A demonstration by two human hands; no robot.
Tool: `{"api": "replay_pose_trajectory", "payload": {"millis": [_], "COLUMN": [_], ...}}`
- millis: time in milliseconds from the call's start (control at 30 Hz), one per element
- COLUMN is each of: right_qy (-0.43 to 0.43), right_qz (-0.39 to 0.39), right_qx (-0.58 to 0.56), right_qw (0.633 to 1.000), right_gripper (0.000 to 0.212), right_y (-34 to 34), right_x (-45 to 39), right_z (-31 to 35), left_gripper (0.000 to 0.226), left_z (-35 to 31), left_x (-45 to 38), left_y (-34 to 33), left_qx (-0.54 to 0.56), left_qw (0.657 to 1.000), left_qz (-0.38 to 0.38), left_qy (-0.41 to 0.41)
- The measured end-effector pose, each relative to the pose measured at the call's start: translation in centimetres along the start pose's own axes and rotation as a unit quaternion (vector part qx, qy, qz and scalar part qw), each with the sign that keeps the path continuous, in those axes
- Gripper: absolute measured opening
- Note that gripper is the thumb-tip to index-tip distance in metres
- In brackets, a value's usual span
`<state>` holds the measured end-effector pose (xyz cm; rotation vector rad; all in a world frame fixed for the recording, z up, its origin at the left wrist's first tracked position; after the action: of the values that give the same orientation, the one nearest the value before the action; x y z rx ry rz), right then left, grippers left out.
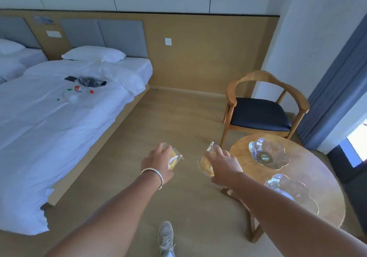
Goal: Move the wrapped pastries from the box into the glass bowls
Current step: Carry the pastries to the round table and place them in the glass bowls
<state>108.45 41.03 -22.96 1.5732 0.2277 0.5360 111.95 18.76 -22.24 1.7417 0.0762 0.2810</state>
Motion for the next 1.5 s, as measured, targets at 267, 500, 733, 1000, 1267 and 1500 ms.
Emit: {"api": "replay_pose_trajectory", "payload": {"millis": [267, 500, 733, 1000, 1267, 1500], "right_qy": [-0.055, -0.089, -0.121, -0.184, -0.270, -0.384], "right_qz": [0.023, 0.023, 0.039, 0.025, 0.016, 0.031], "right_qx": [0.005, -0.016, -0.050, -0.075, -0.112, -0.152], "right_qw": [0.998, 0.996, 0.991, 0.980, 0.956, 0.910], "right_gripper": [0.078, 0.079, 0.081, 0.085, 0.093, 0.090], "right_y": [1.8, 3.9, 3.3, 3.1, 2.4, 0.7], "right_x": [-13.5, -23.8, -29.4, -34.0, -33.3, -28.6], "right_z": [-5.0, -8.6, -14.8, -26.8, -36.3, -41.2], "left_gripper": [0.071, 0.072, 0.070, 0.070, 0.068, 0.066], "left_z": [-1.4, -2.5, -8.8, -20.3, -31.9, -40.8], "left_x": [-17.3, -30.8, -40.1, -49.2, -54.0, -55.1], "left_y": [0.6, 2.9, 2.1, 1.5, 0.5, -2.5], "left_qx": [0.010, 0.006, -0.018, -0.041, -0.022, -0.057], "left_qw": [0.998, 0.996, 0.989, 0.978, 0.955, 0.912], "left_qz": [0.018, 0.029, 0.062, 0.073, 0.084, 0.110], "left_qy": [-0.054, -0.086, -0.135, -0.191, -0.282, -0.390]}}
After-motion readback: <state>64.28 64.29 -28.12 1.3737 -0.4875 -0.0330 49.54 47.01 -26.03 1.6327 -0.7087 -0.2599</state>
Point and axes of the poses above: each hand's wrist, its own x-axis away from the middle knuckle, its own y-axis out of the back of the hand, z = x × y, the point moved 1 cm from there along -x, towards the middle knuckle, and after that the axes turned 5 degrees about y, right-handed, at the moved point
